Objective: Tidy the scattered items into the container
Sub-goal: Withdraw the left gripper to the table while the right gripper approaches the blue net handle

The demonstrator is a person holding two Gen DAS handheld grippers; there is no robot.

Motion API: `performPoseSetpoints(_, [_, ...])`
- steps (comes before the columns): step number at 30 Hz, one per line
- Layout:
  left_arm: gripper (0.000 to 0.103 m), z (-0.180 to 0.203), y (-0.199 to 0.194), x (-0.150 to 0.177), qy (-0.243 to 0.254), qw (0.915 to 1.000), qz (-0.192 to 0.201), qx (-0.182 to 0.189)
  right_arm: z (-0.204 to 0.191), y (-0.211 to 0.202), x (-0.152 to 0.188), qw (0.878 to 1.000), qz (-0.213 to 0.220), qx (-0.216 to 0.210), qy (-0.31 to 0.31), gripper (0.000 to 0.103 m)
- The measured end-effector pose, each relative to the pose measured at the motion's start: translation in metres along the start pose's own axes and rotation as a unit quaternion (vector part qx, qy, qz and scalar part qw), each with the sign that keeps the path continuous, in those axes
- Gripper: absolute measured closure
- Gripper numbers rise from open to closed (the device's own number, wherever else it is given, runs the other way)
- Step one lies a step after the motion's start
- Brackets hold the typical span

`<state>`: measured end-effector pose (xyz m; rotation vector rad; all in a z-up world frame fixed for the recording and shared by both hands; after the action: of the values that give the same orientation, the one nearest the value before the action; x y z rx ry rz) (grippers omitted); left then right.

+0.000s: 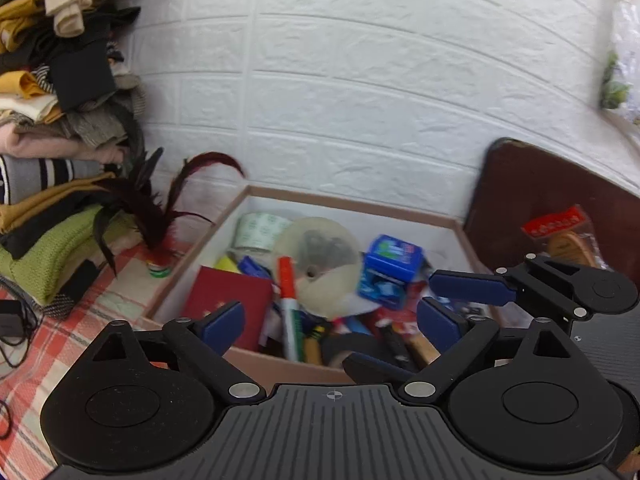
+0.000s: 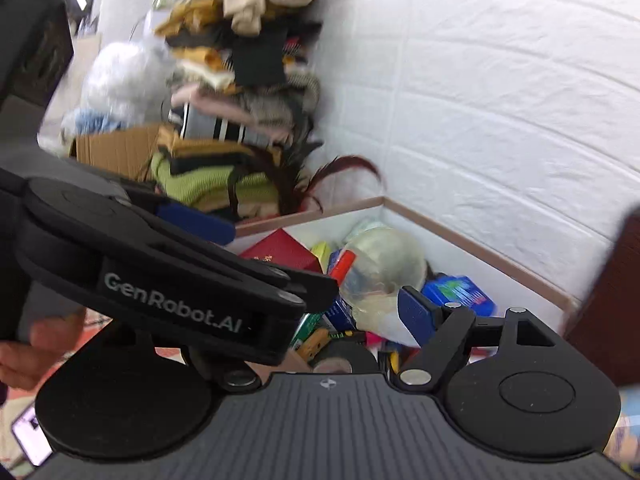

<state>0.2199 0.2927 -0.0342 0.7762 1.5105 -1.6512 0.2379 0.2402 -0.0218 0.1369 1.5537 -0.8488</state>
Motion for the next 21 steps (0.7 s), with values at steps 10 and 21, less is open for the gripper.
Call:
performPoseSetpoints(10, [0.0, 0.112, -0.032, 0.067, 0.031, 0.9972, -0.022, 0.065, 0.025, -0.114, 0.096, 0.996, 0.002, 0.058, 0.073, 0.022])
performPoseSetpoints(21, [0.0, 0.223, -0.008, 0.137, 0.014, 0.9846, -0.093, 0.147, 0.079, -0.228, 0.202, 0.978, -0.023, 0.153, 0.139, 0.022])
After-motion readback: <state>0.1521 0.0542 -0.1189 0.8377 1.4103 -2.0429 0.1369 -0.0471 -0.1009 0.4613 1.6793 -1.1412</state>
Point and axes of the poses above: each gripper's, at about its wrist camera, not at the fingertips, and y roughly the way its jaws point, z to its right, x to its underside, the point moved 6 cm from there along y, roughly the way its jaws point, and after that the axes turned 1 degree about z, right-handed, at the moved point
